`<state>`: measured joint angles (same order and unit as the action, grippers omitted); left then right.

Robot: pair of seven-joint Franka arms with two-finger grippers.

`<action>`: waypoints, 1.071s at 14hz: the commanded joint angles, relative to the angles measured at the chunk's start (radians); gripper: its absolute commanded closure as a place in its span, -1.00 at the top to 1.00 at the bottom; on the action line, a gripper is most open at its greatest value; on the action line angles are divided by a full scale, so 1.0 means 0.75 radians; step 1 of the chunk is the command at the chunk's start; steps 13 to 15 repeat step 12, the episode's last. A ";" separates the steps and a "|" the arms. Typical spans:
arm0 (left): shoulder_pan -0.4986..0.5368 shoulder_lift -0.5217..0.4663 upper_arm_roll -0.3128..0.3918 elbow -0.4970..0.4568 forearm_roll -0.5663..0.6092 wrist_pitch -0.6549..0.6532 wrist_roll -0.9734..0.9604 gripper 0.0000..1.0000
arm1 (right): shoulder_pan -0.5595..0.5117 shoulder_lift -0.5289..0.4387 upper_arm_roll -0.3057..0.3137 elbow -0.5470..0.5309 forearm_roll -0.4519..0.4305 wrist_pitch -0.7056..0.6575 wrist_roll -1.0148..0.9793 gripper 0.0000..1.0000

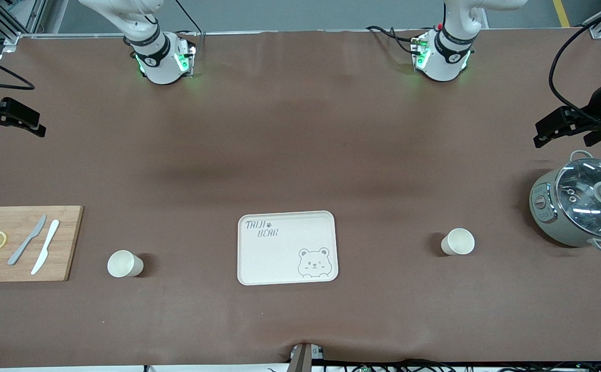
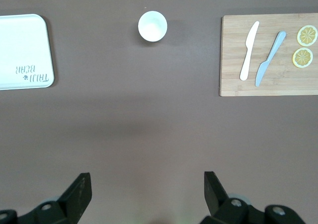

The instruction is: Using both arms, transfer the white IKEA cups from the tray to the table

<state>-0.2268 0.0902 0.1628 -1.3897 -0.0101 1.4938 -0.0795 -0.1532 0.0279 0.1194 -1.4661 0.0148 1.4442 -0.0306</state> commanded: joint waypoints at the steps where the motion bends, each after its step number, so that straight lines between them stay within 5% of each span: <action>1: 0.006 -0.018 -0.010 -0.019 0.034 0.017 0.010 1.00 | -0.023 -0.013 0.015 -0.019 0.017 0.011 0.002 1.00; 15: -0.012 -0.020 -0.017 -0.016 0.034 0.017 -0.013 1.00 | -0.027 -0.013 0.015 -0.025 0.052 0.009 0.002 1.00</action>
